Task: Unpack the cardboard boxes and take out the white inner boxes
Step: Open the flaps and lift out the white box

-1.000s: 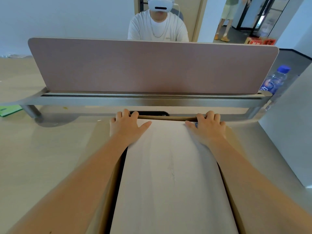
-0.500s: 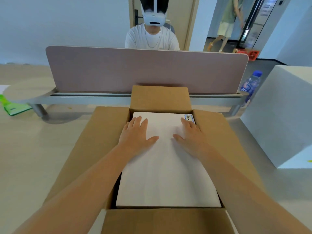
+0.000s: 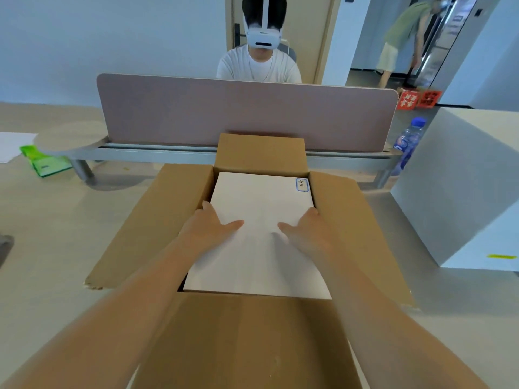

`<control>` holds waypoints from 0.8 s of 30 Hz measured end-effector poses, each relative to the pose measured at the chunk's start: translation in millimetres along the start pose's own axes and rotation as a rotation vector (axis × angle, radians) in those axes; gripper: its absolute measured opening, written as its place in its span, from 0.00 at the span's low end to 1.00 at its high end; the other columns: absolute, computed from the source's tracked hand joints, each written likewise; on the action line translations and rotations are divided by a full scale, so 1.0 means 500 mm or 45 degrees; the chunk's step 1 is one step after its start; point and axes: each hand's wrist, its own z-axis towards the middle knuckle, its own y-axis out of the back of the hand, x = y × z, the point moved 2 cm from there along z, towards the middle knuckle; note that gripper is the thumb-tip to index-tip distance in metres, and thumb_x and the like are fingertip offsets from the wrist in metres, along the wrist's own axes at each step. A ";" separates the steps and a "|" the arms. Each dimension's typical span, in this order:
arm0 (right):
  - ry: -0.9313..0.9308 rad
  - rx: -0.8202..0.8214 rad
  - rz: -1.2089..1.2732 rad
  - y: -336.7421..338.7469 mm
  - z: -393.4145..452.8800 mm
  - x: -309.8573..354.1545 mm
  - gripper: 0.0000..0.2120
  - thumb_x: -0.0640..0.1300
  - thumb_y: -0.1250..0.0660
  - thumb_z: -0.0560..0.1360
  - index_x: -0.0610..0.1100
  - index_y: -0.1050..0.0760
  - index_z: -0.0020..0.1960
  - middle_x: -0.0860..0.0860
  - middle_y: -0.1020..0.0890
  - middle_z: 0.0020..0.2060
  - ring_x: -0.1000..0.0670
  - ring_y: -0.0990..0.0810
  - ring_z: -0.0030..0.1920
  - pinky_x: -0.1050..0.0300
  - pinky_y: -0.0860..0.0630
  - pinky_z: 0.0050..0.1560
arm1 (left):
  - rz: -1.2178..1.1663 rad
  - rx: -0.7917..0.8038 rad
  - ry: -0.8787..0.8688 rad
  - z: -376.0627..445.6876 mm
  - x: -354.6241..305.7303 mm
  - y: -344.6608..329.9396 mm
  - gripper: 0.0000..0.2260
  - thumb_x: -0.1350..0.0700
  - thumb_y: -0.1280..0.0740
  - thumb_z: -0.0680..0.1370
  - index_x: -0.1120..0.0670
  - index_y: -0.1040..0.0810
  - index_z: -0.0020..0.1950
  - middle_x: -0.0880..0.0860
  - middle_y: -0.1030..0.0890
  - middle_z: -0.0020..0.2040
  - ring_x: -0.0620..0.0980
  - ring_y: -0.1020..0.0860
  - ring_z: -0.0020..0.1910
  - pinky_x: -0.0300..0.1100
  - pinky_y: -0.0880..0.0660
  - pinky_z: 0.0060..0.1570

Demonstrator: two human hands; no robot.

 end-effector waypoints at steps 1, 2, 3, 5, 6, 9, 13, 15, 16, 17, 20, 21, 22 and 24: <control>-0.015 0.001 0.030 0.001 0.002 0.000 0.33 0.52 0.35 0.74 0.32 0.43 0.68 0.41 0.32 0.65 0.43 0.32 0.66 0.55 0.34 0.61 | -0.026 0.001 0.009 0.003 0.001 0.005 0.37 0.39 0.36 0.74 0.64 0.42 0.71 0.59 0.30 0.66 0.58 0.29 0.63 0.46 0.31 0.53; -0.028 0.004 0.047 0.000 0.005 0.002 0.35 0.52 0.34 0.74 0.32 0.44 0.69 0.41 0.33 0.66 0.43 0.33 0.67 0.56 0.34 0.62 | -0.040 0.014 0.017 0.004 0.000 0.009 0.36 0.39 0.36 0.74 0.64 0.41 0.70 0.58 0.29 0.65 0.57 0.28 0.62 0.45 0.32 0.51; -0.036 0.005 0.054 -0.001 0.007 0.004 0.37 0.52 0.33 0.73 0.32 0.45 0.69 0.41 0.34 0.67 0.44 0.34 0.68 0.56 0.35 0.62 | -0.046 0.044 0.029 0.006 -0.001 0.013 0.35 0.39 0.36 0.74 0.64 0.39 0.69 0.58 0.28 0.64 0.56 0.28 0.61 0.44 0.32 0.49; -0.071 0.011 0.081 -0.006 0.009 0.007 0.39 0.52 0.31 0.72 0.32 0.46 0.70 0.41 0.35 0.68 0.44 0.35 0.69 0.55 0.35 0.63 | -0.041 0.112 0.014 0.007 -0.002 0.014 0.25 0.39 0.36 0.74 0.60 0.30 0.58 0.56 0.25 0.56 0.53 0.25 0.53 0.41 0.32 0.42; -0.092 0.006 0.108 -0.007 0.012 0.007 0.40 0.51 0.29 0.71 0.33 0.45 0.70 0.41 0.34 0.67 0.44 0.34 0.68 0.55 0.34 0.62 | -0.037 0.138 0.010 0.007 -0.001 0.014 0.20 0.39 0.36 0.74 0.57 0.28 0.47 0.55 0.25 0.50 0.51 0.25 0.46 0.39 0.32 0.37; -0.142 -0.047 0.185 0.000 0.016 0.001 0.37 0.50 0.28 0.69 0.34 0.42 0.69 0.42 0.30 0.64 0.43 0.29 0.64 0.53 0.31 0.59 | -0.011 0.175 0.005 0.009 0.003 0.009 0.21 0.38 0.36 0.74 0.55 0.33 0.36 0.51 0.27 0.39 0.48 0.28 0.37 0.39 0.31 0.38; -0.172 -0.073 0.332 0.003 0.018 -0.010 0.34 0.46 0.27 0.69 0.38 0.40 0.67 0.45 0.27 0.57 0.42 0.26 0.60 0.48 0.27 0.60 | -0.032 0.104 -0.057 0.011 0.007 0.007 0.20 0.40 0.36 0.75 0.56 0.33 0.35 0.51 0.29 0.34 0.49 0.28 0.35 0.40 0.32 0.36; -0.170 -0.055 0.420 0.005 0.016 -0.014 0.31 0.45 0.27 0.69 0.39 0.38 0.66 0.47 0.28 0.56 0.43 0.26 0.61 0.46 0.28 0.61 | -0.077 0.053 -0.070 0.008 0.002 0.005 0.19 0.42 0.37 0.76 0.58 0.29 0.42 0.53 0.26 0.39 0.50 0.25 0.38 0.41 0.32 0.36; -0.169 -0.047 0.470 0.008 0.014 -0.016 0.31 0.44 0.28 0.70 0.38 0.38 0.66 0.46 0.28 0.59 0.44 0.27 0.61 0.48 0.28 0.62 | -0.118 0.033 -0.065 0.008 0.001 0.002 0.20 0.42 0.38 0.76 0.61 0.28 0.51 0.55 0.25 0.47 0.53 0.24 0.46 0.42 0.31 0.40; -0.169 -0.030 0.546 0.012 0.010 -0.017 0.29 0.42 0.29 0.71 0.38 0.38 0.67 0.45 0.29 0.61 0.45 0.28 0.61 0.51 0.29 0.60 | -0.167 0.014 -0.052 0.005 -0.002 0.001 0.25 0.42 0.38 0.77 0.62 0.31 0.61 0.57 0.26 0.57 0.55 0.25 0.54 0.43 0.30 0.46; -0.159 0.032 0.688 0.015 0.004 -0.019 0.23 0.36 0.31 0.73 0.37 0.36 0.64 0.46 0.29 0.54 0.51 0.31 0.52 0.57 0.32 0.50 | -0.290 0.063 -0.006 0.010 -0.005 -0.003 0.37 0.42 0.38 0.77 0.63 0.48 0.75 0.59 0.39 0.73 0.58 0.33 0.67 0.47 0.32 0.59; -0.157 0.056 0.633 0.011 0.005 -0.020 0.18 0.36 0.31 0.72 0.38 0.34 0.59 0.48 0.29 0.51 0.52 0.30 0.50 0.57 0.32 0.48 | -0.311 0.091 0.004 0.016 -0.004 -0.003 0.37 0.43 0.37 0.76 0.64 0.47 0.75 0.59 0.38 0.72 0.58 0.32 0.67 0.47 0.31 0.59; -0.171 0.072 0.548 0.006 0.007 -0.020 0.15 0.37 0.30 0.72 0.40 0.33 0.53 0.48 0.28 0.48 0.51 0.28 0.48 0.56 0.31 0.47 | -0.314 0.118 0.007 0.022 -0.002 -0.001 0.34 0.43 0.36 0.76 0.64 0.41 0.72 0.59 0.33 0.68 0.57 0.29 0.63 0.45 0.30 0.55; -0.201 0.082 0.341 -0.004 0.002 -0.021 0.21 0.45 0.28 0.70 0.38 0.34 0.56 0.48 0.26 0.51 0.47 0.25 0.53 0.56 0.31 0.48 | -0.281 0.146 -0.016 0.024 0.001 0.002 0.21 0.44 0.34 0.75 0.62 0.27 0.53 0.54 0.24 0.49 0.51 0.24 0.44 0.40 0.29 0.40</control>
